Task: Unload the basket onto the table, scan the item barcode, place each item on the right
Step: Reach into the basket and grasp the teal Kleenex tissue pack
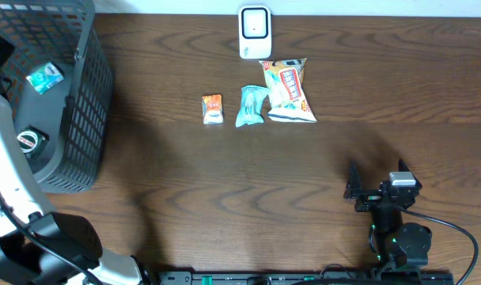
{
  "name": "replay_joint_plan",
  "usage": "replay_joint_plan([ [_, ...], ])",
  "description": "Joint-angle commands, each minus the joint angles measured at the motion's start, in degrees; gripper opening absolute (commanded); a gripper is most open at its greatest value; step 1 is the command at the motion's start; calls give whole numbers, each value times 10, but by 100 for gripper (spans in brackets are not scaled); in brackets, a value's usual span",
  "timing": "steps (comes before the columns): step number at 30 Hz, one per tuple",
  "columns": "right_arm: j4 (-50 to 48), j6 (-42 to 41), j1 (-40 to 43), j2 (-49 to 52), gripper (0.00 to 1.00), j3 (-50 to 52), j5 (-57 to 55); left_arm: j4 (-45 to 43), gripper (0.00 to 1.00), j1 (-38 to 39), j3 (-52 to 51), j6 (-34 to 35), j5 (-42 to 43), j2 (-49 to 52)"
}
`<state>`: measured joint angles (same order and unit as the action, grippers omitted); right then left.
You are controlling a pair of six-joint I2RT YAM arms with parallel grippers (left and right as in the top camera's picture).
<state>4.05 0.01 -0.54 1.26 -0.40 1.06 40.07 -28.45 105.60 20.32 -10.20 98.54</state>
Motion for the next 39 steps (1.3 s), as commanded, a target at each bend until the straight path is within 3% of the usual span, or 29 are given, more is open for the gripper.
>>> replay_joint_plan([
  [1, 2, -8, 0, -1, 99, 1, -3, -17, 73, -1, 1, -55, 23, 52],
  [12, 2, -8, 0, -1, 99, 1, -3, -110, 68, -1, 1, -55, 23, 262],
  [19, 2, -8, 0, -1, 99, 1, -3, -164, 68, -1, 1, -55, 28, 304],
  [24, 2, -8, 0, -1, 99, 1, -3, -176, 68, -1, 1, -52, 83, 325],
  [34, 2, -8, 0, -1, 99, 1, -3, -185, 68, -2, 1, -53, 68, 362],
  [35, 2, -8, 0, -1, 99, 1, -3, -186, 67, -2, 1, -53, 63, 362],
  [37, 2, -8, 0, -1, 99, 1, -3, -183, 51, -2, 1, -53, 61, 362],
  [39, 2, -8, 0, -1, 99, 1, -3, -175, 43, -2, 1, -53, 62, 362],
])
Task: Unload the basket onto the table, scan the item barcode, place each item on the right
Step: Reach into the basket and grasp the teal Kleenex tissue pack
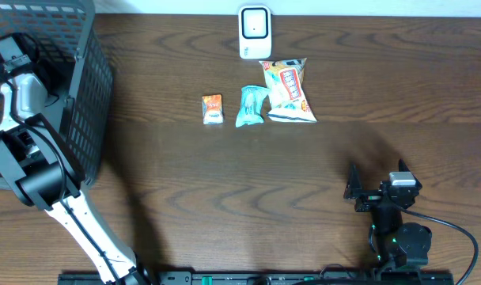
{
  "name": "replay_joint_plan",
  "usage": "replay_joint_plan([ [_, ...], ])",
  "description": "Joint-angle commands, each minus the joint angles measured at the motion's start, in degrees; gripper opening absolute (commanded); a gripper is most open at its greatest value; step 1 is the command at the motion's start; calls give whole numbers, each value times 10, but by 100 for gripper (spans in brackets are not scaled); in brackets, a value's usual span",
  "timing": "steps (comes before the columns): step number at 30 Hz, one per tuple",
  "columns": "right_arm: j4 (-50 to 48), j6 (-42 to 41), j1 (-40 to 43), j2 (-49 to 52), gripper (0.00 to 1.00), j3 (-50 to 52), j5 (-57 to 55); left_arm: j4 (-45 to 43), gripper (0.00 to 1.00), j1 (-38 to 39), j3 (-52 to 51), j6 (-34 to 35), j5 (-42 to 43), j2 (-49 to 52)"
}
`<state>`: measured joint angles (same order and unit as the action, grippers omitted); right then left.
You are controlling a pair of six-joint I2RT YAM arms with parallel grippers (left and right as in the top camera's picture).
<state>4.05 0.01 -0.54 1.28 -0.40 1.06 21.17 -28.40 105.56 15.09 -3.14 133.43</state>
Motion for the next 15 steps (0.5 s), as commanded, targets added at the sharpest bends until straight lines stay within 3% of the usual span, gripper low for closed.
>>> replay_joint_plan([
  [1, 2, -8, 0, -1, 99, 1, -3, 21, 38, -2, 1, -1, -8, 13],
  [3, 2, -8, 0, -1, 99, 1, -3, 53, 8, -2, 2, -1, -7, 12],
  [9, 2, -8, 0, -1, 99, 1, -3, 142, 7, -3, 2, 0, -7, -40],
  [15, 2, -8, 0, -1, 99, 1, -3, 164, 7, -2, 2, 1, 8, -187],
])
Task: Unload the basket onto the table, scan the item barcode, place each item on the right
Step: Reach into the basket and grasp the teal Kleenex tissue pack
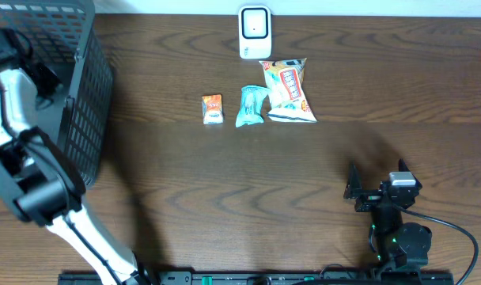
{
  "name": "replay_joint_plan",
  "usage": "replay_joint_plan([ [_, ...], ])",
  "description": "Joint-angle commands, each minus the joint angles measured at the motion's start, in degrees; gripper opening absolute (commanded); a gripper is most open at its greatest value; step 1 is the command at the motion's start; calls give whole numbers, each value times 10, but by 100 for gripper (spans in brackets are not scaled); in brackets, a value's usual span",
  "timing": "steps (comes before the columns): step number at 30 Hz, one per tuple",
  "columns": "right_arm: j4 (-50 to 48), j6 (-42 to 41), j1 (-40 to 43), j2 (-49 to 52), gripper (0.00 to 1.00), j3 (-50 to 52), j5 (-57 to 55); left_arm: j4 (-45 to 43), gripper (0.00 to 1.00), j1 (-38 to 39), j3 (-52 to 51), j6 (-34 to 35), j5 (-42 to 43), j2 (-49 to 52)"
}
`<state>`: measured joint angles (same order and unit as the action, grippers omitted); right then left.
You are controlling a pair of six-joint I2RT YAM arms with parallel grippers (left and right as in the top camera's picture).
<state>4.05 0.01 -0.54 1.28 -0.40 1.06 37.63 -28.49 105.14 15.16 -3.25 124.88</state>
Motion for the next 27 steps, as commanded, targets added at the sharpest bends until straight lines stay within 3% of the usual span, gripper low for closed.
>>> replay_joint_plan([
  [1, 2, -8, 0, -1, 99, 1, -3, 14, 7, -2, 6, 17, 54, -159],
  [7, 2, -8, 0, -1, 99, 1, -3, 27, 7, -2, 6, 117, 126, -334],
  [16, 2, -8, 0, -1, 99, 1, -3, 52, 7, 7, 6, 122, 382, -467],
  [27, 2, -8, 0, -1, 99, 1, -3, 59, 7, 197, 5, 100, 401, -458],
])
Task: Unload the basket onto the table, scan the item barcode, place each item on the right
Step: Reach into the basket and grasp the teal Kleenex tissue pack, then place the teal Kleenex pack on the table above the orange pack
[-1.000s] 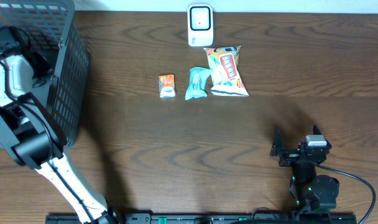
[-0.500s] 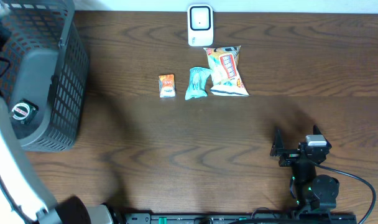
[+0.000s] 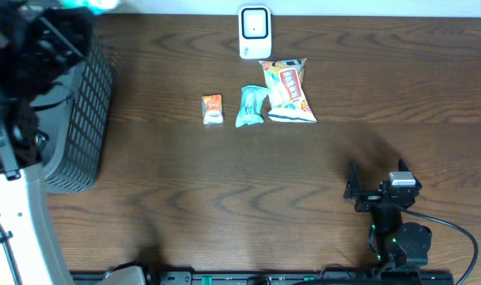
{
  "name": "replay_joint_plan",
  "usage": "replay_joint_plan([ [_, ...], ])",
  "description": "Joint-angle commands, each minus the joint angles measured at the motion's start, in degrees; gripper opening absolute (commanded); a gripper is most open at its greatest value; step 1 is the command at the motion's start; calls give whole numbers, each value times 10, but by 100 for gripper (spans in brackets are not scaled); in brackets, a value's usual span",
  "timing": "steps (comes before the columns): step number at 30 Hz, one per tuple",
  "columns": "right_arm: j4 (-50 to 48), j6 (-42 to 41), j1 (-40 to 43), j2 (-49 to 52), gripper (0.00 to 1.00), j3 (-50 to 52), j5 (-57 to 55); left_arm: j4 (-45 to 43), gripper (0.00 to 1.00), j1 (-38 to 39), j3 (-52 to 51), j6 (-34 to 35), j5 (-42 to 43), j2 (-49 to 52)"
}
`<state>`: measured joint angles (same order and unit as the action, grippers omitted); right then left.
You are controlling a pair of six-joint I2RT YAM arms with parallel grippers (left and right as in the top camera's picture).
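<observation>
My left arm is lifted close to the overhead camera at the top left, a dark blurred mass. The left gripper (image 3: 76,9) is at the top edge over the basket's rim, shut on a small teal packet (image 3: 94,4), which is blurred. The white barcode scanner (image 3: 255,32) stands at the back middle of the table. My right gripper (image 3: 348,181) rests low at the front right, open and holding nothing.
A dark mesh basket (image 3: 86,119) stands at the left edge, its inside mostly hidden by the arm. In front of the scanner lie an orange packet (image 3: 213,108), a teal wrapper (image 3: 252,105) and a chips bag (image 3: 288,89).
My left arm was reaching down inside the basket; now it is raised near the camera, with a teal packet at its tip above the basket's rim. The right arm has not moved.
At first the left arm stood beside the basket, where a teal packet and a round item lay. Then the gripper was down inside the basket, and deeper a moment later. Now it is up over the rim with the teal packet.
</observation>
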<state>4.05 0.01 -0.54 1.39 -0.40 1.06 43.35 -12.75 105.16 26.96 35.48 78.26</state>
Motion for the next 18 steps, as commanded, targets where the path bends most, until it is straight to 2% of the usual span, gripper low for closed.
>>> replay_joint_plan([
  [1, 2, -8, 0, -2, 99, 1, -3, 3, 7, 51, 5, -18, 13, 12],
  [7, 2, -8, 0, -2, 99, 1, -3, 14, 7, 118, 5, -22, 13, 40],
  [9, 2, -8, 0, -2, 99, 1, -3, 16, 7, 153, 5, -56, 13, 63],
  [12, 2, -8, 0, -2, 99, 1, -3, 30, 7, 185, 5, -66, 4, 94],
  [18, 2, -8, 0, -2, 99, 1, -3, 53, 7, 225, 5, -68, -77, 150],
])
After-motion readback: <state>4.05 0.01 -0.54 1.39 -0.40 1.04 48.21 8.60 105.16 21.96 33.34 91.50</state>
